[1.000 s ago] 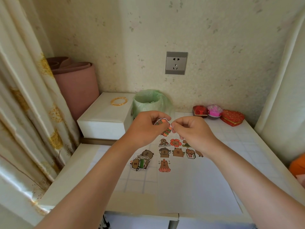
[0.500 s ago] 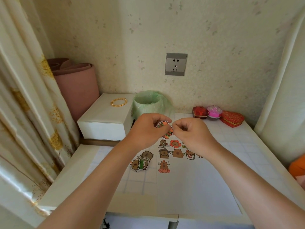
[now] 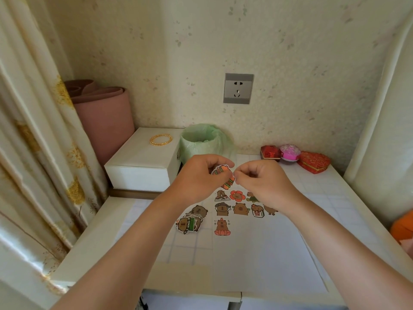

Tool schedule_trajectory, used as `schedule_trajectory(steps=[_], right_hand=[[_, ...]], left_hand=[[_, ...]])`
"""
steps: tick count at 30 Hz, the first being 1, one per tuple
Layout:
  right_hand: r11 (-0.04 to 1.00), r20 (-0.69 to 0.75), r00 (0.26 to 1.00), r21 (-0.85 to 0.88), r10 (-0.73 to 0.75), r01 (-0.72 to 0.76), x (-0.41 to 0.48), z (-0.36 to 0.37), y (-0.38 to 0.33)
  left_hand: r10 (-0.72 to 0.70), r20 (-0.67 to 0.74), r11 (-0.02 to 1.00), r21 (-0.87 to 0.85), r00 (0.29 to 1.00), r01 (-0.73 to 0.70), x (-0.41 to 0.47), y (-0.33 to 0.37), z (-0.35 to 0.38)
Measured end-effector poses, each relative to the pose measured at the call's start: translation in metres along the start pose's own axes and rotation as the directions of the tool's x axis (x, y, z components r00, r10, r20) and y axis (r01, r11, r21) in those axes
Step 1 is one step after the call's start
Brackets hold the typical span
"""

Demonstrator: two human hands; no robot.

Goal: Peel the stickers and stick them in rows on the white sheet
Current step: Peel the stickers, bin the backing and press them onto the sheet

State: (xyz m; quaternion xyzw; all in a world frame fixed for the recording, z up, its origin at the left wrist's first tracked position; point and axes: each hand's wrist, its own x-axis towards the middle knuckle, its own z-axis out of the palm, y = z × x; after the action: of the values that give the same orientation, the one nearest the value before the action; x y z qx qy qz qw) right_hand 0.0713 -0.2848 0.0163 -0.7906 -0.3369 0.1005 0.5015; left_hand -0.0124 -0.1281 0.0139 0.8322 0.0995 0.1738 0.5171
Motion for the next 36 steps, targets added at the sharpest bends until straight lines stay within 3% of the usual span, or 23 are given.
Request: schedule_trajectory(steps=[5, 11, 28, 36], right_hand=[[0.996, 0.017, 0.999, -0.07, -0.044, 0.045, -0.004, 0.001, -0.001], [0.998, 0.018, 0.999, 0.055, 0.03, -0.031, -0.001, -0.004, -0.005], [1.0, -0.006, 1.0, 0.006, 0.006, -0.006, -0.003, 0.002, -0.001], [0.99, -0.025, 0.998, 0.134, 0.057, -0.053, -0.004, 0.004, -0.005]], left_hand=[[0.014, 0.014, 0.999, 0.032, 1.0, -0.014, 0.001, -0.004, 0.002], [0.013, -0.02, 0.999, 0.051, 1.0, -0.012, 0.0, 0.001, -0.004], [-0.002, -0.016, 1.0, -0.031, 1.0, 0.001, -0.001, 0.002, 0.0], [-0.004, -0.025, 0.996, -0.088, 1.0, 0.001, -0.002, 0.007, -0.001]])
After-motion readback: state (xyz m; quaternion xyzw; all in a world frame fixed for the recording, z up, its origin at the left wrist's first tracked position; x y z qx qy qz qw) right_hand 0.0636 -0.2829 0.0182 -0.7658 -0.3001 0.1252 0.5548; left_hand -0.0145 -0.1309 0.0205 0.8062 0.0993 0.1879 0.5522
